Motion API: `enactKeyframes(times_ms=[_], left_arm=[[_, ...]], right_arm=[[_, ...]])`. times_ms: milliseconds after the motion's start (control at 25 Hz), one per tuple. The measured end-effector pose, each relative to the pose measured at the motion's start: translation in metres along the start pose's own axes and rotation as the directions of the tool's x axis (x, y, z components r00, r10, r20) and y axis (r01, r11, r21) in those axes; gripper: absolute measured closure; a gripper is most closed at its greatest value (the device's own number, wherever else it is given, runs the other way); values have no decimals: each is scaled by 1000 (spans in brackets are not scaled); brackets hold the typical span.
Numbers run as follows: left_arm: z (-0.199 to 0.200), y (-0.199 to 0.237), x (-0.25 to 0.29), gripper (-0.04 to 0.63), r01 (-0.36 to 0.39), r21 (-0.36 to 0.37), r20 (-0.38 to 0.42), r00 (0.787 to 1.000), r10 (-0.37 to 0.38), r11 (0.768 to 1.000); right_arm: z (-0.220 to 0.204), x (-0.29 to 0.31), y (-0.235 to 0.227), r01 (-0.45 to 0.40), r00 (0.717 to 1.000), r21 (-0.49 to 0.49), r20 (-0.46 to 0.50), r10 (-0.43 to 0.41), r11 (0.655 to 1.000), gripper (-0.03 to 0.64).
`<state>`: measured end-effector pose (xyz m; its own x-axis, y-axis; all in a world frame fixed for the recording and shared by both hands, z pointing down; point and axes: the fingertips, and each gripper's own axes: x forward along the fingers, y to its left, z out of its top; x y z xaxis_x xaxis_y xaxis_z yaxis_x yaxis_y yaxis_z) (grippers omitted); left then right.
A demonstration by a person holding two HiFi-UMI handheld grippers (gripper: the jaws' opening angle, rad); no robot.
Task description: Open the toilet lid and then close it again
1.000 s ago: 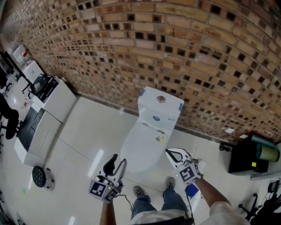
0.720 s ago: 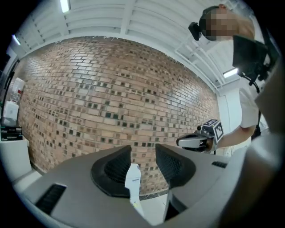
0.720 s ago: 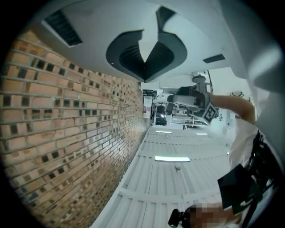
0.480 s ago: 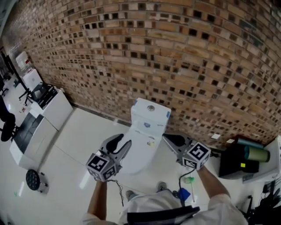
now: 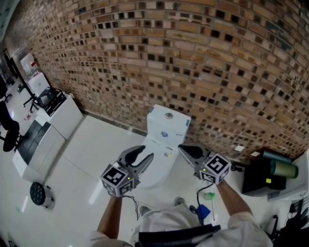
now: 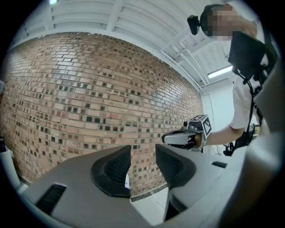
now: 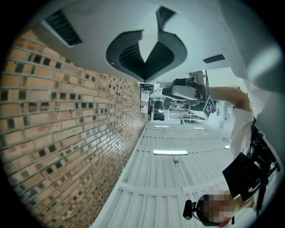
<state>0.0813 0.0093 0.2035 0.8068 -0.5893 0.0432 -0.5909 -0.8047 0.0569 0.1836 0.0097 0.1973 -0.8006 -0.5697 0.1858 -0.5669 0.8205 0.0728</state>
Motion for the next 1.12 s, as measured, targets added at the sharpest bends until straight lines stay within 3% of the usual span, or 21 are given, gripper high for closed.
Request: enactKeyframes(times_ms=[160,400,560,720,880,1120], left_arm=[[-5,6,-4,465,-31,-12,-26,999,31,999],[2,15,-20,460,-53,-76,76,995,59,996],[3,25,-38,460,-36,-71,94,995,43,997],[-9,37,-64,460,6,-42,64,998,-3,999],[-30,45,-102,460,2,4,20,1000,-2,1000],[-74,58,-172,460,5,-13,-36,999,-5,1000]], right_arm=[[-2,3,1,-3,1000,11,-2,3,1000,597],[-7,11,13,10,1000,27,-18,-9,1000,599],[-10,14,20,82,996,61,-20,-81,995,601],[-28,16,44,179,984,87,-42,-176,980,602],[-44,18,88,205,977,82,-81,-198,975,604],[-44,26,151,258,964,51,-84,-253,965,606]])
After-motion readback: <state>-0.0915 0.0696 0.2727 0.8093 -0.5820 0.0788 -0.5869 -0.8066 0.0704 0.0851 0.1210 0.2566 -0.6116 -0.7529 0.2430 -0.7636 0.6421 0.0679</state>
